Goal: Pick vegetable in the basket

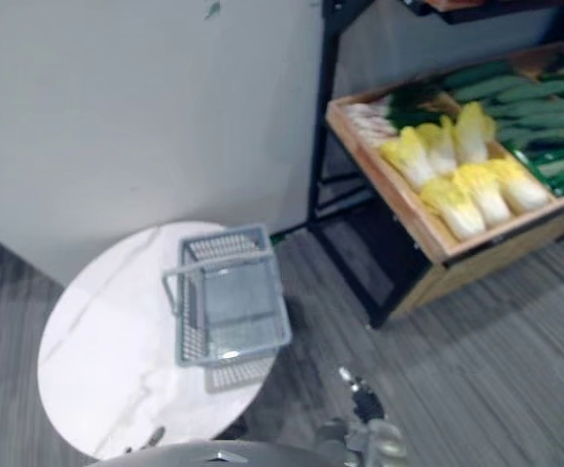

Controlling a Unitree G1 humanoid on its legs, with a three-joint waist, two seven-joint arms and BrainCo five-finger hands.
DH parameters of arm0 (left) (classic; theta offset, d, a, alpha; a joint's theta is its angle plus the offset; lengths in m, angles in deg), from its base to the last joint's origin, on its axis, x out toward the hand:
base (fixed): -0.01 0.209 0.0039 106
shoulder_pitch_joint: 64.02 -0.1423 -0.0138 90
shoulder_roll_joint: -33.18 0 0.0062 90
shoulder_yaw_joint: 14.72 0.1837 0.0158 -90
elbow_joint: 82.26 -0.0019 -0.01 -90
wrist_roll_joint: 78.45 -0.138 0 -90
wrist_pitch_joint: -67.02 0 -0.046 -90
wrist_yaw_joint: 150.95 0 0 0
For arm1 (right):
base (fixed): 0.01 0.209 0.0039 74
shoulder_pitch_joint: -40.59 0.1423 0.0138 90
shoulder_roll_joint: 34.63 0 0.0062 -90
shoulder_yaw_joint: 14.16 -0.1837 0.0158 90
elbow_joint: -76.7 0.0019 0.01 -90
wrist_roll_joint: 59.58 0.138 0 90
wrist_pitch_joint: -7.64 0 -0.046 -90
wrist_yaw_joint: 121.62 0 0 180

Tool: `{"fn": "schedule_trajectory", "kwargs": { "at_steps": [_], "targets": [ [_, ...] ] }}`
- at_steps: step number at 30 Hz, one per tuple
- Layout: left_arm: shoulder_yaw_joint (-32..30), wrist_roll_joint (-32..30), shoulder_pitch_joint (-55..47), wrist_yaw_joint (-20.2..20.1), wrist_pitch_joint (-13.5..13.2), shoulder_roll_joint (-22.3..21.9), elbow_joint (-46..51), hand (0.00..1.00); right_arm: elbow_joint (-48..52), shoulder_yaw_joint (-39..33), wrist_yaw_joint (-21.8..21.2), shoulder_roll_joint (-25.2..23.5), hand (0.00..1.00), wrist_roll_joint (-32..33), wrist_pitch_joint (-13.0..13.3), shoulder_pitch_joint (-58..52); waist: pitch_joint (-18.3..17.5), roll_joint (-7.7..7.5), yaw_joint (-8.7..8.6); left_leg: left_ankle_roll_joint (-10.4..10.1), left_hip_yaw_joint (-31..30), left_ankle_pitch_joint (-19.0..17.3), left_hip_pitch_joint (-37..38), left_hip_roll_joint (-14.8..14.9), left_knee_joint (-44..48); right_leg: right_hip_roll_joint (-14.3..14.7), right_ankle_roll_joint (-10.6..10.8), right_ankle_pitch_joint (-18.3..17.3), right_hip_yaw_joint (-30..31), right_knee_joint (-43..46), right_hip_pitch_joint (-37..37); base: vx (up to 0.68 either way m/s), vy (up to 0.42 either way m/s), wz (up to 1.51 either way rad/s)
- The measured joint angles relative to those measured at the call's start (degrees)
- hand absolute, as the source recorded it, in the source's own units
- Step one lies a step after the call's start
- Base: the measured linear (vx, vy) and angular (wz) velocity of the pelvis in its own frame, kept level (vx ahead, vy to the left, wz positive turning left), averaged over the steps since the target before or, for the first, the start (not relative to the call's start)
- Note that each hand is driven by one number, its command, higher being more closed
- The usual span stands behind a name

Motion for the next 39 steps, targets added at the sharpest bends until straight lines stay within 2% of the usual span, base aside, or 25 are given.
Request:
{"fn": "schedule_trajectory", "kwargs": {
  "at_steps": [2,4,8,11,13,15,16,17,20,23,29,31,33,35,39],
  "targets": [
    [0.1,-0.15,0.0,0.02,0.05,0.2,0.0,0.0,-0.03,-0.81,0.02,0.81,0.0,0.03,0.01,-0.14,0.11,-0.25,-0.02,-0.07,7.22,4.22,0.15,0.41,-1.32,-0.5,-0.04,-0.02,-2.5,-1.64,2.28,0.14,-0.193,0.72],
    [0.53,-0.45,-0.03,0.29,0.1,0.45,-0.01,0.0,0.15,-1.27,0.27,1.17,0.0,0.01,0.22,-0.02,0.14,-0.42,-0.18,-0.45,12.43,6.97,0.07,0.31,-3.67,-0.9,-0.23,0.1,-4.21,-3.26,3.11,0.07,-0.113,0.55],
    [0.78,-2.74,0.05,0.54,0.26,0.86,0.12,0.0,4.62,-1.2,1.89,3.21,0.0,-0.6,0.04,-0.41,0.16,-0.42,-0.6,-0.45,14.39,8.3,-1.2,0.21,-9.37,-0.2,-0.8,1.01,-5.95,-5.31,1.33,0.0,-0.002,0.34],
    [2.15,-5.05,0.21,0.67,0.97,1.93,0.07,0.0,16.25,-1.12,2.9,4.96,0.0,-5.32,0.04,-1.16,0.28,-0.6,-1.13,-1.33,16.91,7.49,-1.97,-0.09,-11.3,0.09,-0.41,3.51,-5.11,-7.63,-0.13,-0.07,0.076,-0.08],
    [4.33,-7.18,0.21,0.67,1.2,2.86,0.13,0.0,24.12,-1.13,3.48,7.69,0.0,-9.65,0.04,-1.31,0.28,-0.59,-1.3,-1.61,17.37,5.28,-1.91,-0.14,-11.37,0.33,0.02,4.98,-4.42,-9.2,-0.15,-0.09,0.091,-0.16],
    [5.97,-9.35,0.23,0.56,1.23,3.23,0.31,0.0,32.3,-1.75,4.36,12.21,0.0,-15.66,0.21,-1.48,0.27,-0.06,-1.49,-2.11,17.36,2.31,-2.1,-0.17,-11.44,0.44,0.84,6.0,-4.27,-10.4,-0.14,-0.11,0.119,0.03],
    [7.59,-11.37,0.28,0.43,1.23,3.52,0.41,0.0,37.83,-4.12,5.24,16.54,0.0,-22.83,0.75,-1.05,-0.13,0.76,-1.75,-2.73,17.16,-1.04,-2.81,-0.3,-11.61,0.47,1.61,7.48,-4.42,-11.77,-0.17,-0.1,0.145,0.14],
    [7.97,-11.64,0.32,0.31,1.24,3.81,0.44,0.0,38.86,-4.93,5.59,17.4,0.0,-24.31,0.76,-0.58,-0.19,0.88,-1.78,-2.42,17.03,-1.46,-2.84,-0.68,-11.95,0.25,1.88,7.8,-4.25,-12.12,-0.17,-0.1,0.152,0.14],
    [8.66,-11.92,-0.32,-0.45,1.36,5.4,0.19,0.0,44.3,-5.39,6.5,20.46,0.0,-30.68,0.82,2.45,0.47,-1.12,-1.8,-1.38,17.03,-1.31,-3.35,-2.83,-12.09,-1.09,2.58,9.12,-1.78,-13.71,-0.4,-0.1,0.098,0.01],
    [8.62,-13.38,-0.72,-1.5,1.39,5.59,0.01,0.0,48.22,-2.17,6.69,23.69,0.0,-34.32,1.27,7.58,0.33,-1.41,-1.63,-0.62,16.99,-0.89,-4.88,-4.05,-12.1,-2.0,2.64,9.87,-0.36,-13.92,-2.17,-0.05,0.04,-0.02],
    [8.63,-13.91,-0.39,-2.24,1.88,4.81,0.08,0.0,45.32,14.29,6.23,24.58,0.0,-34.65,1.7,22.77,0.72,-0.07,0.2,-1.18,16.08,-0.19,-5.93,-3.68,-12.17,-1.57,2.59,10.4,-0.92,-14.06,-2.9,0.02,-0.01,0.05],
    [8.59,-13.89,-0.31,-2.21,2.09,4.87,0.51,0.0,40.96,18.36,6.07,24.54,0.0,-36.48,1.66,28.71,1.02,-0.38,0.87,-1.35,15.0,0.17,-6.48,-3.54,-12.16,-1.48,2.38,10.69,-1.86,-14.01,-2.82,0.05,-0.014,0.24],
    [8.45,-13.76,0.06,-2.15,2.04,5.24,1.27,0.0,35.64,22.58,5.77,24.28,0.0,-36.54,1.47,36.25,2.2,-1.34,2.51,-1.37,13.93,0.48,-7.07,-3.57,-12.15,-1.54,2.28,10.76,-2.78,-14.01,-2.71,0.02,-0.005,0.22],
    [8.43,-13.57,0.18,-2.04,1.99,5.53,2.03,0.0,31.66,24.25,5.23,23.09,0.0,-36.55,1.15,41.23,3.29,-2.16,3.78,-1.28,13.04,0.67,-7.67,-3.69,-12.08,-1.7,2.28,10.76,-3.5,-14.01,-2.59,0.0,0.001,0.23],
    [8.18,-12.74,0.59,-1.79,1.82,5.99,2.43,0.0,25.77,24.41,5.22,19.32,0.0,-36.55,0.02,48.17,5.7,-3.16,4.92,-1.17,10.57,1.26,-8.69,-3.98,-12.07,-2.09,2.27,10.75,-5.42,-14.03,-1.86,0.0,0.002,0.32]
  ]
}}
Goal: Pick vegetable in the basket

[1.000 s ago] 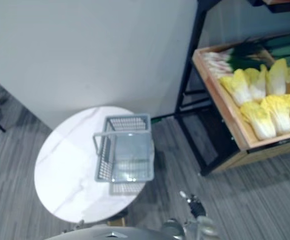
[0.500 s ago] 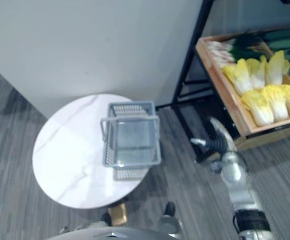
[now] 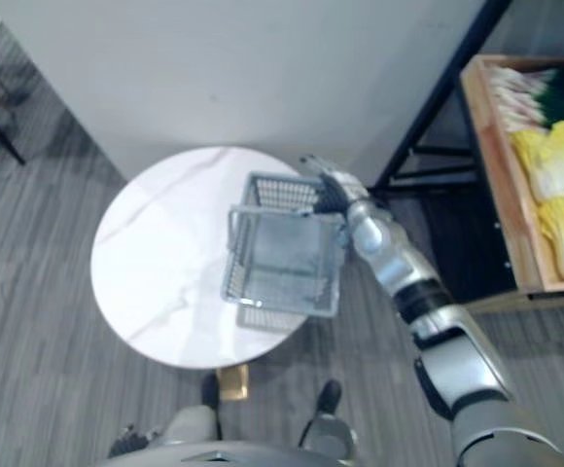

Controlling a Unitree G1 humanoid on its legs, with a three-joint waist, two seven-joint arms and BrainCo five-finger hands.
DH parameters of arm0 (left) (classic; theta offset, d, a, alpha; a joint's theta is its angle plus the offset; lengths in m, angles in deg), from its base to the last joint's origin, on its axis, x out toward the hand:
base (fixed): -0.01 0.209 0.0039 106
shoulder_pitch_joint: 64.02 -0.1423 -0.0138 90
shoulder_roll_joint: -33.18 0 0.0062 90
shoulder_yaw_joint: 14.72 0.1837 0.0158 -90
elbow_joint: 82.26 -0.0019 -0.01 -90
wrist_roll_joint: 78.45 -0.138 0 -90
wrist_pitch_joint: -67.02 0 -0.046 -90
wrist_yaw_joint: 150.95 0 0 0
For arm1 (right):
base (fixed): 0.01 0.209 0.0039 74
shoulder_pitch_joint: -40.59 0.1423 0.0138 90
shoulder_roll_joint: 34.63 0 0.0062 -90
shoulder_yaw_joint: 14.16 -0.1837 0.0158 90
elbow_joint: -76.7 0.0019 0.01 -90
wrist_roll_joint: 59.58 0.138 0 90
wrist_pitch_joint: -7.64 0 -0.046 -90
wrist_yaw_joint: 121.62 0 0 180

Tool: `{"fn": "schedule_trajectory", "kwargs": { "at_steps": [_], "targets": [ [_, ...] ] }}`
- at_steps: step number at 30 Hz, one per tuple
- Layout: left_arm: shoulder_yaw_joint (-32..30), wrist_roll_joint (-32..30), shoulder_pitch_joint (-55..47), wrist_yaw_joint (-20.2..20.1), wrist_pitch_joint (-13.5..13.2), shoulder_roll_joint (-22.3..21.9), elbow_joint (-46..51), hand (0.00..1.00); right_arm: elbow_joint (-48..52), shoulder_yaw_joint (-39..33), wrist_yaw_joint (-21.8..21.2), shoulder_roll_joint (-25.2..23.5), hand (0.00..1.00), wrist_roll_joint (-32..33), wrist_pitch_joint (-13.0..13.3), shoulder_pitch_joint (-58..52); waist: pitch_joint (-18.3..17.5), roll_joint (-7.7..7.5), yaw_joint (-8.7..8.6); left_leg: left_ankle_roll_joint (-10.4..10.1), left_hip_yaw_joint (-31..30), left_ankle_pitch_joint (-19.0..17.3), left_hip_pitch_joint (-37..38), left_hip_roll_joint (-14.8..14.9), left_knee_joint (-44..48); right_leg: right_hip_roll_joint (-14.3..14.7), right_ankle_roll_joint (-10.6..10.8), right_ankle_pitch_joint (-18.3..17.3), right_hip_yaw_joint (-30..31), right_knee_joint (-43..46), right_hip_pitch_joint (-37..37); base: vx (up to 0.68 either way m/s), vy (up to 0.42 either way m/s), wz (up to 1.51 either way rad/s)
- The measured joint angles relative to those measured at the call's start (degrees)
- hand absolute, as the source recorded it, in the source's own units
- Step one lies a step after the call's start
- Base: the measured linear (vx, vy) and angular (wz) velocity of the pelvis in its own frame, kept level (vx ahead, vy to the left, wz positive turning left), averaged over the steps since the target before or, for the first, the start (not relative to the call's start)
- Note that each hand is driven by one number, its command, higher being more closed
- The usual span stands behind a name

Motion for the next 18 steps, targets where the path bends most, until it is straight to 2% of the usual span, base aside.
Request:
{"fn": "schedule_trajectory", "kwargs": {
  "at_steps": [3,8,15,18],
  "targets": [
    [-0.25,0.04,0.03,0.05,0.03,-0.11,-0.09,0.0,-3.71,1.02,0.02,-1.89,0.0,-0.15,-0.7,2.58,1.02,-0.42,1.86,0.09,-0.71,0.23,-0.29,-0.16,-0.15,-0.15,-0.01,-0.01,-0.68,-0.01,0.13,0.0,0.003,0.15],
    [-0.99,0.05,0.03,0.13,0.0,-0.31,-0.08,0.0,-8.06,1.44,-0.29,-3.92,0.0,-2.28,-1.73,4.05,2.69,-0.89,1.91,0.3,-2.08,1.16,-1.14,-0.42,-0.83,-0.35,-0.01,-0.02,-1.39,-0.01,-0.01,0.0,0.001,0.12],
    [-1.14,0.06,1.03,0.3,-0.59,-0.5,-0.07,0.0,-10.52,1.59,-1.15,-4.01,0.0,-2.48,-2.34,4.1,5.13,-1.14,1.87,0.38,-2.44,2.02,-1.14,-0.49,-1.73,-0.34,-0.02,-0.03,-1.25,0.0,-0.33,-0.01,-0.001,0.01],
    [-0.62,0.06,1.09,0.56,-0.63,-0.52,0.22,0.0,-10.7,1.61,-1.23,-4.11,0.0,-4.58,-2.32,4.11,5.3,-1.2,1.98,0.37,-1.67,2.02,-1.22,-0.49,-1.75,-0.34,-0.02,-0.02,-0.44,0.2,-1.06,0.01,0.002,-0.12]
  ]
}}
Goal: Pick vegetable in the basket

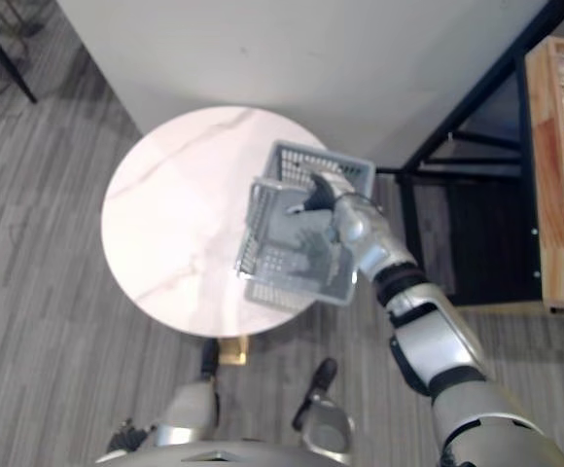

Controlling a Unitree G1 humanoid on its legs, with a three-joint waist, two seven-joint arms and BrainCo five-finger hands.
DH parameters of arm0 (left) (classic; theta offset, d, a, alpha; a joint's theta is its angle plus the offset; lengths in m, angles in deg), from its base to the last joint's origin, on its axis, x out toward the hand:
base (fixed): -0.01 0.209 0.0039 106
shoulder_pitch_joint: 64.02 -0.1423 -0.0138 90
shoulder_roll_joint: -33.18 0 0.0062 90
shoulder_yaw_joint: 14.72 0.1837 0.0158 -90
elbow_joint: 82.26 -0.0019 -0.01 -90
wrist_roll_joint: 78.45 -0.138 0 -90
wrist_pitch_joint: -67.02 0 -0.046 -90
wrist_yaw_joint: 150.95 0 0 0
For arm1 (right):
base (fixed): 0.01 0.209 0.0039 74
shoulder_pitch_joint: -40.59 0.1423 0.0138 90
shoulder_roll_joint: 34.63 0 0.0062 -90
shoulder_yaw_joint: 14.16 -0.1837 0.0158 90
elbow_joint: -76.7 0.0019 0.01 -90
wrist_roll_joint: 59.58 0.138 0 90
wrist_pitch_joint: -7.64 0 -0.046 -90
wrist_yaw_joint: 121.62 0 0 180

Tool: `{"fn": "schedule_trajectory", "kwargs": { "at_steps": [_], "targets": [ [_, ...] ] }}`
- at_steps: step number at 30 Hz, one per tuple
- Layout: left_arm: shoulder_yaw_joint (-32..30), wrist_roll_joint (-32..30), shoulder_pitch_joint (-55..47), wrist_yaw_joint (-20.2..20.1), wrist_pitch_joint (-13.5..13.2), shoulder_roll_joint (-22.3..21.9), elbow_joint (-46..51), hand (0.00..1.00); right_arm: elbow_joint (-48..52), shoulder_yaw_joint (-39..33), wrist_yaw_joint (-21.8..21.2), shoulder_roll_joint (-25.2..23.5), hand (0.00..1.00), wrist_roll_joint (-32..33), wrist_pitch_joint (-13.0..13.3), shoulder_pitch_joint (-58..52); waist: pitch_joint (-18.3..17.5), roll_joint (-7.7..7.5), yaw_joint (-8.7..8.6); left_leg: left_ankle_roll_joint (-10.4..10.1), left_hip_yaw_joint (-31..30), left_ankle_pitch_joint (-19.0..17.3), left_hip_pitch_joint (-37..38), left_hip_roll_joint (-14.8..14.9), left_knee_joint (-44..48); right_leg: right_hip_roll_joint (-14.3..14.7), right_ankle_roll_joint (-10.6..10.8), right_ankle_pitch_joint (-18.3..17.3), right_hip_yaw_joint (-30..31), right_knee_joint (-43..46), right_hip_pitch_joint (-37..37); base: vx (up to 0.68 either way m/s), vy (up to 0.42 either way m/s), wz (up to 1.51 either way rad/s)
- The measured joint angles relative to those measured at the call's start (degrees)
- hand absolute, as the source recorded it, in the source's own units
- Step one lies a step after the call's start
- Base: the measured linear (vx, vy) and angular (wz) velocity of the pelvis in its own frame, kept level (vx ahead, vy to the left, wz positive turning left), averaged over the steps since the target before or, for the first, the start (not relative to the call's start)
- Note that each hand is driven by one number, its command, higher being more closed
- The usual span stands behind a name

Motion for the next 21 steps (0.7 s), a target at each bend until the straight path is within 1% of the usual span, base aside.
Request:
{"fn": "schedule_trajectory", "kwargs": {
  "at_steps": [3,7,9,13,16,20,21],
  "targets": [
    [0.61,0.0,0.03,0.53,-0.01,0.08,0.14,0.0,-0.88,0.01,0.0,0.05,0.0,-0.06,0.0,0.0,0.02,-0.01,-0.24,-0.01,0.28,-0.01,0.08,-0.01,0.0,0.0,0.0,0.0,0.29,-0.01,-0.12,0.02,0.0,-0.05],
    [1.16,0.0,0.08,0.59,-0.03,0.26,0.16,0.0,-1.31,0.02,0.01,0.05,0.0,-0.48,0.02,0.0,0.21,-0.09,-0.15,-0.02,0.76,-0.02,0.02,-0.03,0.0,0.0,0.0,0.02,0.87,0.12,-0.64,0.01,0.001,-0.06],
    [1.7,0.0,0.15,0.63,-0.26,0.95,0.22,0.0,-1.3,0.05,0.01,0.04,0.0,-1.69,0.06,0.0,0.65,-0.27,-0.1,-0.02,1.12,-0.02,0.06,-0.03,0.0,0.0,-0.04,0.05,1.25,0.19,-0.88,-0.01,0.001,-0.08],
    [2.52,0.01,0.64,0.65,-0.55,1.2,0.24,0.0,-1.38,0.29,0.09,0.05,0.0,-2.14,0.09,0.04,1.85,-0.33,-0.11,-0.01,1.32,-0.01,0.06,-0.04,0.0,0.0,-0.14,0.14,1.51,0.19,-1.07,-0.01,0.001,-0.02],
    [2.86,0.11,0.64,0.68,-0.8,1.21,0.61,0.0,-1.58,0.28,0.21,0.23,0.0,-2.15,0.08,0.79,2.57,-0.12,-0.09,-0.01,1.24,-0.01,-0.04,-0.05,0.0,0.0,-0.14,0.14,1.45,0.19,-1.12,0.0,0.0,0.0],
    [3.41,2.21,0.69,0.68,-1.2,1.25,0.64,0.0,-3.33,0.07,0.4,0.33,0.0,-2.25,0.15,2.89,3.28,0.15,-0.09,0.01,0.71,0.08,-1.1,-0.13,0.01,0.0,-0.15,0.14,1.08,0.2,-1.85,0.01,0.002,0.03],
    [3.51,2.26,0.72,0.72,-1.25,1.24,0.69,0.0,-4.08,-0.11,0.49,0.4,1.0,-2.25,0.12,3.35,3.55,0.21,-0.01,0.01,0.54,0.09,-1.15,-0.13,0.01,0.0,-0.15,0.14,0.92,0.2,-1.81,0.02,0.001,0.07]
  ]
}}
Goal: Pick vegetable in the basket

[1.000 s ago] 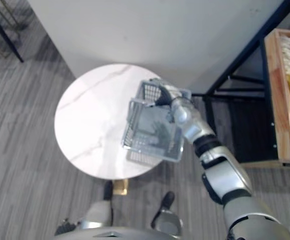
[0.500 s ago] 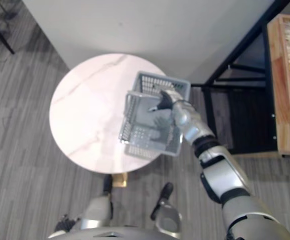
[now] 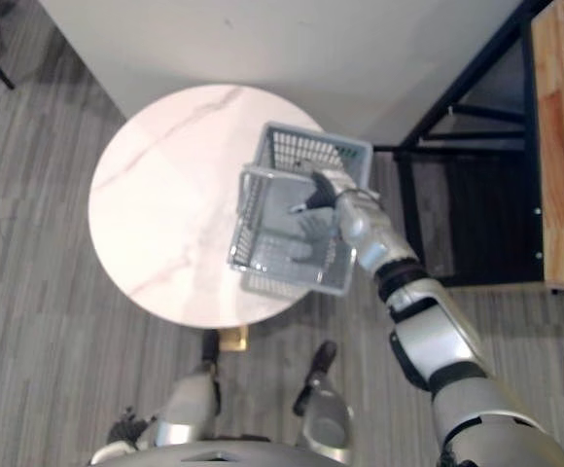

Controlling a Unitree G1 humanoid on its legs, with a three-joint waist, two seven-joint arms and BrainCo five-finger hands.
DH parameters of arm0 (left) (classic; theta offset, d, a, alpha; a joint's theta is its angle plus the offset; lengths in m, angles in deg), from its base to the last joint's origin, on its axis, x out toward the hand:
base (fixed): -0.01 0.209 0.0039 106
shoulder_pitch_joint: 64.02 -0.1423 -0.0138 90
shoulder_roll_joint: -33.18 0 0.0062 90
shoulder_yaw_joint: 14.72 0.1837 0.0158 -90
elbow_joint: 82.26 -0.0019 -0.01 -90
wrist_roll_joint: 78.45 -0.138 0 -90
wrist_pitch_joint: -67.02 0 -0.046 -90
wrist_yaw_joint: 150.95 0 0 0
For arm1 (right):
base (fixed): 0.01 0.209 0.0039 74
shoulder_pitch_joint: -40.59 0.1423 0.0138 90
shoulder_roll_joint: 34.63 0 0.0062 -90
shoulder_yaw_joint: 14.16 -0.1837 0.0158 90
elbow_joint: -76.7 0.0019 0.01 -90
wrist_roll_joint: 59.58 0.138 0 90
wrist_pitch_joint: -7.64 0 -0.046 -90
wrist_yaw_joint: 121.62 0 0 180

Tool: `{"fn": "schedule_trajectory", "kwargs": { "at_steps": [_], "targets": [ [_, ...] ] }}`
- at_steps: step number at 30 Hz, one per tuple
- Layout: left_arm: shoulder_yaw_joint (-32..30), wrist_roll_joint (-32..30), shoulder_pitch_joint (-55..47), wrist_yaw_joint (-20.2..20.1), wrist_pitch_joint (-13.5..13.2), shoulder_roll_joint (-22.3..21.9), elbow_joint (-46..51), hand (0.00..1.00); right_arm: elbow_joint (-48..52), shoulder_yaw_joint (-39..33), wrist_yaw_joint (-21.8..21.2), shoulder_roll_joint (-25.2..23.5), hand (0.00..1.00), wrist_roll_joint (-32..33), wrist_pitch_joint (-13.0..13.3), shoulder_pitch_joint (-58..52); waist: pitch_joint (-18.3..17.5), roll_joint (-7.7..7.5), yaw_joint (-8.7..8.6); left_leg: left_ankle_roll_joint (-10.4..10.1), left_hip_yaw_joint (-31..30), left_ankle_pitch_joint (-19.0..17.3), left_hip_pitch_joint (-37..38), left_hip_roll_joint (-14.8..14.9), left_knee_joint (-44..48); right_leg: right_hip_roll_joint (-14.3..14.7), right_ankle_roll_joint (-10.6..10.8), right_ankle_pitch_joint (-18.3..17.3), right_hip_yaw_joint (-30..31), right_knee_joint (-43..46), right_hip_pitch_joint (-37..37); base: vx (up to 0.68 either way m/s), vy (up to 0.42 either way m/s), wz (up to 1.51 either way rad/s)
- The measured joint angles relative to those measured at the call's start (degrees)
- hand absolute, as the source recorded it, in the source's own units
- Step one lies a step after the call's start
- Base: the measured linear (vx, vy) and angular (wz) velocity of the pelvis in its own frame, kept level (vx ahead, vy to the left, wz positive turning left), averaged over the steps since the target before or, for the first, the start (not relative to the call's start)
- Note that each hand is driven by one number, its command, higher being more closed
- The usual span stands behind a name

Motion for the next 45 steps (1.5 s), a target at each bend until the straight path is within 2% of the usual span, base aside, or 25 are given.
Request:
{"fn": "schedule_trajectory", "kwargs": {
  "at_steps": [9,16,21,25,30,33,37,38,41,45],
  "targets": [
    [2.13,0.03,0.52,0.52,-0.04,0.19,-0.05,0.0,-2.23,-0.25,1.8,1.5,1.0,-2.19,0.56,2.27,1.64,1.05,0.24,0.06,-0.57,0.14,-0.62,-0.31,0.0,-0.3,-0.01,-0.01,-0.47,0.04,-0.18,0.01,0.001,0.03],
    [3.82,0.03,1.62,0.94,-0.01,0.19,-0.19,0.0,-3.32,0.22,1.51,2.69,1.0,-4.49,1.33,3.85,2.46,1.59,0.86,0.17,-0.62,0.25,-0.54,-0.3,0.0,-0.3,-0.01,-0.01,-0.34,0.15,-0.15,0.0,0.0,0.0],
    [4.46,-0.06,1.77,0.94,0.09,0.29,0.02,0.0,-1.49,4.56,-0.38,4.89,1.0,-6.76,1.6,3.11,2.41,1.5,1.4,0.14,-0.4,0.23,0.85,-0.31,0.0,-0.3,0.0,-0.01,0.1,0.16,1.05,0.0,0.0,-0.01],
    [5.05,-0.28,1.75,1.0,0.31,0.54,0.2,0.0,5.55,11.01,-1.82,6.72,1.0,-6.85,2.32,-0.47,2.07,1.12,1.25,0.08,0.08,0.18,2.48,-0.3,0.0,-0.3,0.0,-0.01,1.1,0.15,2.08,0.0,0.0,-0.09],
    [5.19,-1.29,1.31,0.98,1.44,1.41,-0.04,0.0,19.1,21.08,-7.1,10.26,1.0,-6.73,6.88,-8.93,-1.7,0.29,0.83,0.01,1.12,0.12,3.39,-0.26,0.0,-0.28,0.03,0.0,2.07,0.15,2.39,-0.01,-0.001,-0.09],
    [5.34,-2.86,-0.1,0.85,1.49,2.62,0.0,0.0,26.43,22.64,-9.51,12.52,1.0,-6.34,9.12,-13.81,-3.73,-0.93,-0.35,-0.05,1.78,0.03,4.45,-0.22,0.0,-0.22,0.2,0.1,2.9,0.09,2.96,-0.02,0.0,-0.09],
    [5.24,-3.54,-1.46,0.82,2.52,3.2,-0.23,0.0,33.02,22.63,-9.8,17.18,1.0,-3.73,10.33,-18.15,-7.18,-1.78,-0.88,0.12,4.3,-0.92,5.55,-0.01,-0.03,0.18,0.83,0.43,5.46,-0.77,2.71,-0.05,-0.004,-0.32],
    [4.94,-3.55,-2.35,0.81,2.54,3.22,-0.27,0.0,35.33,22.61,-10.18,18.49,1.0,-3.03,10.53,-18.39,-8.26,-1.88,-1.75,0.54,4.84,-1.44,5.76,0.15,-0.09,0.64,1.15,0.6,6.84,-1.45,2.67,-0.03,-0.017,-0.25],
    [3.6,-4.05,-3.75,0.43,2.7,3.04,-1.13,0.0,41.1,22.3,-10.33,22.8,1.0,-1.51,10.79,-18.56,-10.37,-1.77,-3.28,0.23,6.97,-1.74,6.77,0.85,-0.35,1.65,1.12,0.68,9.14,-1.95,2.28,-0.04,-0.028,-0.39],
    [3.01,-5.27,-4.42,0.23,2.84,3.05,-1.21,0.0,45.39,19.32,-10.32,27.35,1.0,-1.51,11.3,-20.23,-12.02,-1.34,-3.87,-0.34,9.26,-2.1,7.72,1.98,-0.34,3.08,0.86,0.99,11.32,-2.02,1.69,0.01,-0.028,-0.33]
  ]
}}
